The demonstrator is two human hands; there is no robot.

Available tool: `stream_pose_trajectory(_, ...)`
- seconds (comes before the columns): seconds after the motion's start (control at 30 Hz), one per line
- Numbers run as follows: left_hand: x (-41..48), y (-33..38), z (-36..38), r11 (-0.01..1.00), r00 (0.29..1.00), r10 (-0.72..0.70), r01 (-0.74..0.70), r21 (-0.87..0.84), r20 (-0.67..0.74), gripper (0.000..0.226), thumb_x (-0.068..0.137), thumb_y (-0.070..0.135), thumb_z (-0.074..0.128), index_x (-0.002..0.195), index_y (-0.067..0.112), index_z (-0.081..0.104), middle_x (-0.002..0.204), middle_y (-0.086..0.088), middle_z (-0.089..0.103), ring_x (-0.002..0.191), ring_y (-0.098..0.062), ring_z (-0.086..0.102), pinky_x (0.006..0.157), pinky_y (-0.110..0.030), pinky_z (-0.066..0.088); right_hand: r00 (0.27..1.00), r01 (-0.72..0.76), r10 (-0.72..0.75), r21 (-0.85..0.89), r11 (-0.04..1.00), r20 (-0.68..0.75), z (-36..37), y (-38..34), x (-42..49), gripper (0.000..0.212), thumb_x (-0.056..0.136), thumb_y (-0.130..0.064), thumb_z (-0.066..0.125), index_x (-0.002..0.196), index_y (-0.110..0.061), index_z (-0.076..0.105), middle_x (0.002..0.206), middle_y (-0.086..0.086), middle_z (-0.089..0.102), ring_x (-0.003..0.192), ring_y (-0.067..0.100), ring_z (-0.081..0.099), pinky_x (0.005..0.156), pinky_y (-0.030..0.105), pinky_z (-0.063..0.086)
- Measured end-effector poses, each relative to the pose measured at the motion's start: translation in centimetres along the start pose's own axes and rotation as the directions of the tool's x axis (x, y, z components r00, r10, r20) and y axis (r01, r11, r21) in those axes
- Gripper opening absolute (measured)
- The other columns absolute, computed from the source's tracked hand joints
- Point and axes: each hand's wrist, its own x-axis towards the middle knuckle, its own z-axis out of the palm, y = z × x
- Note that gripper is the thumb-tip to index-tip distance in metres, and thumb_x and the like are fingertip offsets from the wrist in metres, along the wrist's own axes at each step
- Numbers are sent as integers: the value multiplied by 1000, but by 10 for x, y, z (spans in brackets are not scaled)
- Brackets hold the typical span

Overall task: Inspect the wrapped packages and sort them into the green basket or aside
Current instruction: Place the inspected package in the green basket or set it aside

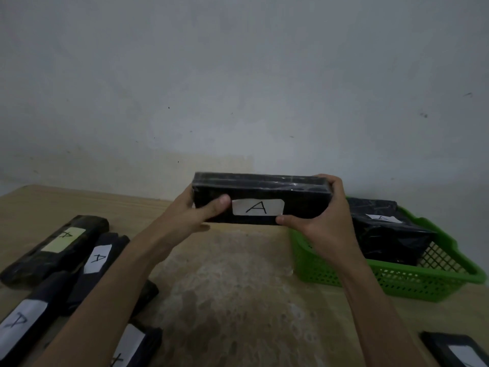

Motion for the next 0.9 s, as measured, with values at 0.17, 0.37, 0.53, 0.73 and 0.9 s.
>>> stream_pose_trajectory(0.17,3,7,6,932,985,-147,109,-345,-86,36,82,47,57,108,23,57,109,-3,59,105,-27,59,85,-44,53,991,8,-13,34,999,136,-4,-10,-2,59,69,-17,80,118,-18,46,107,-11,56,86,-15,57,67,3,44)
stream_pose_trajectory(0.37,7,4,17,974,975,6,-56,-217,-224,5,87,16,59,85,21,57,87,-2,63,83,-17,60,85,-42,51,956,-292,294,204,935,18,12,0,0,68,54,-48,80,114,-26,58,105,-7,62,99,14,62,92,37,52)
stream_pose_trajectory(0.53,8,-4,22,989,969,65,-95,-115,-240,18,82,30,66,89,18,54,92,-5,64,90,-22,63,84,-40,53,955,-270,291,237,933,-57,15,6,3,51,65,-23,84,111,-18,62,104,3,66,92,15,65,79,28,54)
stream_pose_trajectory(0.73,12,-10,24,974,973,10,-61,-216,-230,13,84,32,63,85,21,55,88,0,66,89,-18,63,83,-39,52,951,-308,302,223,925,61,2,12,11,39,87,-26,64,124,-36,54,134,7,46,113,21,55,98,39,46)
stream_pose_trajectory(0.9,14,-14,24,963,982,-11,-41,-267,-191,13,83,33,64,85,23,57,88,2,67,90,-17,64,79,-34,51,958,-284,259,287,915,121,-7,15,13,38,89,-15,60,122,-33,60,137,10,45,110,23,58,84,32,49)
